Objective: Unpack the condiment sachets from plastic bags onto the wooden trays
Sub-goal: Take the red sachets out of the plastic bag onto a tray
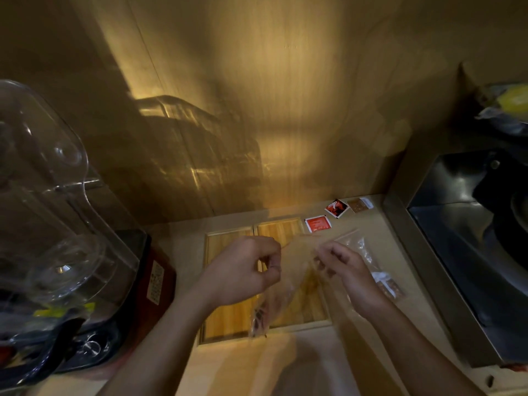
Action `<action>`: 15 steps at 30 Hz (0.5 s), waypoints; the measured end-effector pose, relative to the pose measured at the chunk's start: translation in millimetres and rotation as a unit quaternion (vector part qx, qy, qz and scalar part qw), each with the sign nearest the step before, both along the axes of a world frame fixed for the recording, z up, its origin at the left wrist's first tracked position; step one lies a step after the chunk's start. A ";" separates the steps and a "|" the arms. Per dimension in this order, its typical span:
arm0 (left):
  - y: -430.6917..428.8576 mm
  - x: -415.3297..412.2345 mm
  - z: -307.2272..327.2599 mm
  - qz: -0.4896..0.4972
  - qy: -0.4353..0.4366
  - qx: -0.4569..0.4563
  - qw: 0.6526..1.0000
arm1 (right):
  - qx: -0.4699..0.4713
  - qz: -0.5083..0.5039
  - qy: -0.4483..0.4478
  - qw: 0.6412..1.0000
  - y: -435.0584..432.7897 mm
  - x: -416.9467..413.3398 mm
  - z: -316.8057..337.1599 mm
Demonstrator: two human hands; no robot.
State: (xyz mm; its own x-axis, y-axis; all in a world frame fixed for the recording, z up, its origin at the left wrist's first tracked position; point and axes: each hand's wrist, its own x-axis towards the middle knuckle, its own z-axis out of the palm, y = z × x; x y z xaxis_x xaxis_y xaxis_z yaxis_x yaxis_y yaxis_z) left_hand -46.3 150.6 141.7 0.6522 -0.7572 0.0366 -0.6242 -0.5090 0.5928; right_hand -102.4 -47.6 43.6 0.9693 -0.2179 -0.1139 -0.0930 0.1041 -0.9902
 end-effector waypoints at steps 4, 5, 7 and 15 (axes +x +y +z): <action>4.3 -4.6 25.2 -0.028 0.066 -0.080 0.994 | 0.170 0.108 0.037 0.979 -8.8 -10.2 -27.6; 4.9 -5.8 28.6 -0.033 0.083 -0.107 0.990 | 0.193 0.146 0.050 0.969 -6.5 -13.8 -29.4; 5.3 -6.4 32.3 -0.028 0.119 -0.165 0.979 | 0.199 0.214 0.063 0.954 -0.6 -20.0 -31.0; 0.9 -9.9 31.6 0.066 0.204 -0.331 0.919 | 0.302 0.244 0.119 0.914 2.0 -37.1 -57.9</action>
State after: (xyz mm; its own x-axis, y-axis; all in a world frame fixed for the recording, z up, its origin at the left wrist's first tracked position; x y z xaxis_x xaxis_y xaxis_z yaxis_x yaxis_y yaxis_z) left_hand -56.3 151.5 173.2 0.7983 -0.5704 0.1931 -0.2398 -0.0069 0.9708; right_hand -139.5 -45.6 -14.3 0.8669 0.4051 -0.2905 -0.4788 0.5142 -0.7116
